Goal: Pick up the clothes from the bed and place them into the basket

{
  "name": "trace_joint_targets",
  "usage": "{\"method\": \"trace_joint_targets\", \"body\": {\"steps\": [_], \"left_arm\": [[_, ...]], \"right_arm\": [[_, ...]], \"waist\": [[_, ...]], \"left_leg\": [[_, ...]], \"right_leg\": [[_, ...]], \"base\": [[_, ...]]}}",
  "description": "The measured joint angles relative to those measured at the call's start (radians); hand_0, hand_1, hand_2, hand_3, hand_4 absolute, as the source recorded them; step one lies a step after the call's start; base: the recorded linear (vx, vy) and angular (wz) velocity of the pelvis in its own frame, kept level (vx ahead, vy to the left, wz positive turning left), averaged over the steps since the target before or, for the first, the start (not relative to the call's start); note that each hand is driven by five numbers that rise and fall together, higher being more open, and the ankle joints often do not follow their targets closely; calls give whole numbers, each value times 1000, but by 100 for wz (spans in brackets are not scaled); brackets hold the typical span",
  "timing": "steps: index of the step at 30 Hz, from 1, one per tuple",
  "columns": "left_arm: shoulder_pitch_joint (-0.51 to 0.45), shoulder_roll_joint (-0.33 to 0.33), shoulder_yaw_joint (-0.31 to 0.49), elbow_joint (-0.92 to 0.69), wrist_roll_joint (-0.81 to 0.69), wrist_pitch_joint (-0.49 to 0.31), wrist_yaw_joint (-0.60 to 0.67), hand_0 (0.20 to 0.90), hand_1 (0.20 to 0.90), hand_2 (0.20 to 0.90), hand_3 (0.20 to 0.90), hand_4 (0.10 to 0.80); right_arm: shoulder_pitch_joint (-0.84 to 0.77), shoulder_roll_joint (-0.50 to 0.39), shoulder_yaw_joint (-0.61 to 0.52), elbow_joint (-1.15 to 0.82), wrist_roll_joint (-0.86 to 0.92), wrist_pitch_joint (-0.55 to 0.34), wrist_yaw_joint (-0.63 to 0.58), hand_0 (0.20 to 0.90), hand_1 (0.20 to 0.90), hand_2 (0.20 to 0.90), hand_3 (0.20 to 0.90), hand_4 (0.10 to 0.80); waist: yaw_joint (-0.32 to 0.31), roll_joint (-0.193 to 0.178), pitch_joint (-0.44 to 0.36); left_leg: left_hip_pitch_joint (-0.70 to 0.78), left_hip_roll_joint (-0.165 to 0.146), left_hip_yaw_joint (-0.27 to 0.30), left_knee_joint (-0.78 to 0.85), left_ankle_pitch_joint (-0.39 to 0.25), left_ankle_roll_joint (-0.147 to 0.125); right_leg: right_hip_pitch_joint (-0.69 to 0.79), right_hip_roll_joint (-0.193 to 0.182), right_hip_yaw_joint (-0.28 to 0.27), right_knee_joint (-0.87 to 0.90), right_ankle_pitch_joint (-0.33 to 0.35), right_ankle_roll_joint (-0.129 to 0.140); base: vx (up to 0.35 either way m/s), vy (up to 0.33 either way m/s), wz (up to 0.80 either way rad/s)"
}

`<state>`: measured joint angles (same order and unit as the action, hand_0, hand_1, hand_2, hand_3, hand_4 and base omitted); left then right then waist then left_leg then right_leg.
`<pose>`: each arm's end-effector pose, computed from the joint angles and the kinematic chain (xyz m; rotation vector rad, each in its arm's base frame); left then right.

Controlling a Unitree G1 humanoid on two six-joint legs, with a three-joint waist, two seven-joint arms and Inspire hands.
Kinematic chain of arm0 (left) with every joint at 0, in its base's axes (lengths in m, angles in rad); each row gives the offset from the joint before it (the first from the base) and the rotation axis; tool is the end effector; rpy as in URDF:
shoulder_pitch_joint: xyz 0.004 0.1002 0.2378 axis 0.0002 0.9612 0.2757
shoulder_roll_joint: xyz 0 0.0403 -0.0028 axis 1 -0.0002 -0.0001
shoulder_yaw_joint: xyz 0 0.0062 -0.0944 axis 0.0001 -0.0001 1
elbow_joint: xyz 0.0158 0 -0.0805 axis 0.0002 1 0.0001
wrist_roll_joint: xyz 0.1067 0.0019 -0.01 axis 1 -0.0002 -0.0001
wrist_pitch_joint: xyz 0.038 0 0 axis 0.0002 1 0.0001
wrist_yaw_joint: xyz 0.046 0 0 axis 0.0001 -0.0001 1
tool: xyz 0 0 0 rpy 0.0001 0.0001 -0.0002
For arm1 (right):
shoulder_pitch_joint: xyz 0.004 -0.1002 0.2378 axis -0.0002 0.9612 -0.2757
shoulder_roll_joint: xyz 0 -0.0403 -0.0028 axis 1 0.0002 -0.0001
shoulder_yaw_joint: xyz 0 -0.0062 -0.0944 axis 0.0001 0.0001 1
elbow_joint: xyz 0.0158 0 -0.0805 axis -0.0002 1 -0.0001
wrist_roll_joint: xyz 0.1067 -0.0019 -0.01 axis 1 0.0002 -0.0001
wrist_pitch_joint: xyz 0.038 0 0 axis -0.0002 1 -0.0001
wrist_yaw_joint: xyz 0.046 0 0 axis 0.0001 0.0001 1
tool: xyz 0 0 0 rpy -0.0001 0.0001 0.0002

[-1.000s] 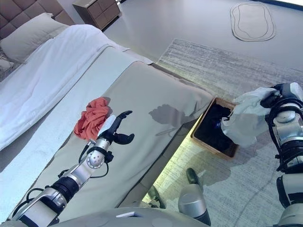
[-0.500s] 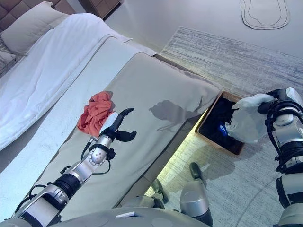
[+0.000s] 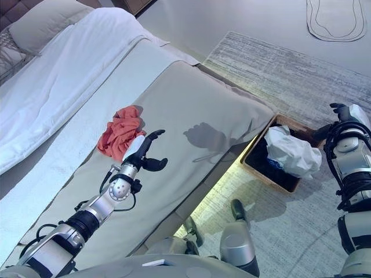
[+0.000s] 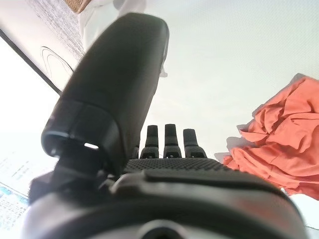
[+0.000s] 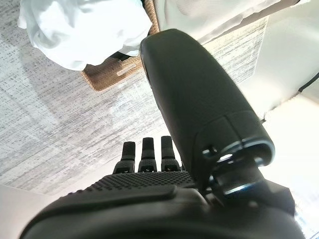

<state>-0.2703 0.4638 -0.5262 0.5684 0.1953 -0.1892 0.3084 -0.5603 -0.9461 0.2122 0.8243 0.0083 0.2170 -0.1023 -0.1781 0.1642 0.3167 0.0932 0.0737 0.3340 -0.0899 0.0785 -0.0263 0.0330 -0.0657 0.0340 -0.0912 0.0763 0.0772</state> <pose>0.2307 0.1779 -0.0010 0.8104 0.0640 -0.1878 0.2625 -0.3643 0.1344 -0.9055 0.4433 -0.5103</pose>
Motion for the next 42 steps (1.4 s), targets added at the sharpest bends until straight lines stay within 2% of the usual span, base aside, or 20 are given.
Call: {"method": "trace_joint_targets", "body": {"steps": [8, 14, 18, 28, 32, 36, 39, 40, 42], "left_arm": [[0, 0, 18, 0, 0, -4, 3, 900, 900, 900, 900, 800], [13, 0, 27, 0, -1, 5, 35, 900, 900, 900, 900, 800], [43, -1, 55, 3, -4, 16, 62, 900, 900, 900, 900, 800], [88, 32, 98, 4, -22, 10, 116, 900, 900, 900, 900, 800], [83, 38, 93, -1, -40, -14, 130, 900, 900, 900, 900, 800], [48, 93, 94, -49, -40, -37, 156, 900, 900, 900, 900, 800], [8, 109, 94, -79, -40, -38, 160, 900, 900, 900, 900, 800], [8, 109, 88, -91, -40, -38, 162, 900, 900, 900, 900, 800], [21, 113, 82, -116, -39, -38, 168, 900, 900, 900, 900, 800]], "right_arm": [[-31, 0, 6, -13, -31, -1, -16, 900, 900, 900, 900, 800], [-149, 5, 113, -69, -52, -3, -96, 900, 900, 900, 900, 800], [-220, 33, 178, -107, -87, -21, -160, 900, 900, 900, 900, 800], [-399, 136, 356, -87, -151, -33, -200, 900, 900, 900, 900, 800], [-449, 182, 414, -29, -151, -31, -213, 900, 900, 900, 900, 800], [-529, 188, 441, -17, -156, -17, -229, 900, 900, 900, 900, 800], [-577, 195, 445, -4, -159, 12, -240, 900, 900, 900, 900, 800], [-585, 203, 462, -3, -160, 29, -241, 900, 900, 900, 900, 800], [-593, 226, 476, 5, -176, 45, -240, 900, 900, 900, 900, 800]], "waist": [[44, -36, -4], [107, -61, -17], [158, -77, -29], [302, -74, -32], [372, -53, -1], [410, -53, 114], [458, -56, 208], [467, -57, 213], [489, -57, 216]], "left_leg": [[4, 2, -41, 0, 7, -1], [-12, 1, -83, 0, 21, 0], [-48, -6, -142, 1, 39, 4], [-193, -39, -279, 3, 95, 15], [-268, -68, -333, 59, 97, 13], [-330, -119, -367, 144, 71, 3], [-376, -153, -376, 217, 46, 19], [-421, -163, -387, 259, 31, 28], [-488, -169, -391, 332, 9, 35]], "right_leg": [[26, -1, -41, 0, 0, 0], [28, -3, -77, 0, -1, -1], [24, -9, -133, 0, -1, -1], [-53, -37, -271, 13, -8, -3], [-155, -85, -318, 192, -103, -3], [-274, -168, -332, 461, -229, -9], [-339, -219, -327, 595, -287, -21], [-375, -235, -330, 631, -302, -23], [-422, -243, -331, 677, -311, -28]], "base": [[-5, -15, 14], [-6, 8, 21], [-11, 36, 40], [-62, 55, 43], [-96, 17, 46], [18, -33, 41], [-2, 29, 30], [16, 60, 29], [-3, 43, 18]]}}
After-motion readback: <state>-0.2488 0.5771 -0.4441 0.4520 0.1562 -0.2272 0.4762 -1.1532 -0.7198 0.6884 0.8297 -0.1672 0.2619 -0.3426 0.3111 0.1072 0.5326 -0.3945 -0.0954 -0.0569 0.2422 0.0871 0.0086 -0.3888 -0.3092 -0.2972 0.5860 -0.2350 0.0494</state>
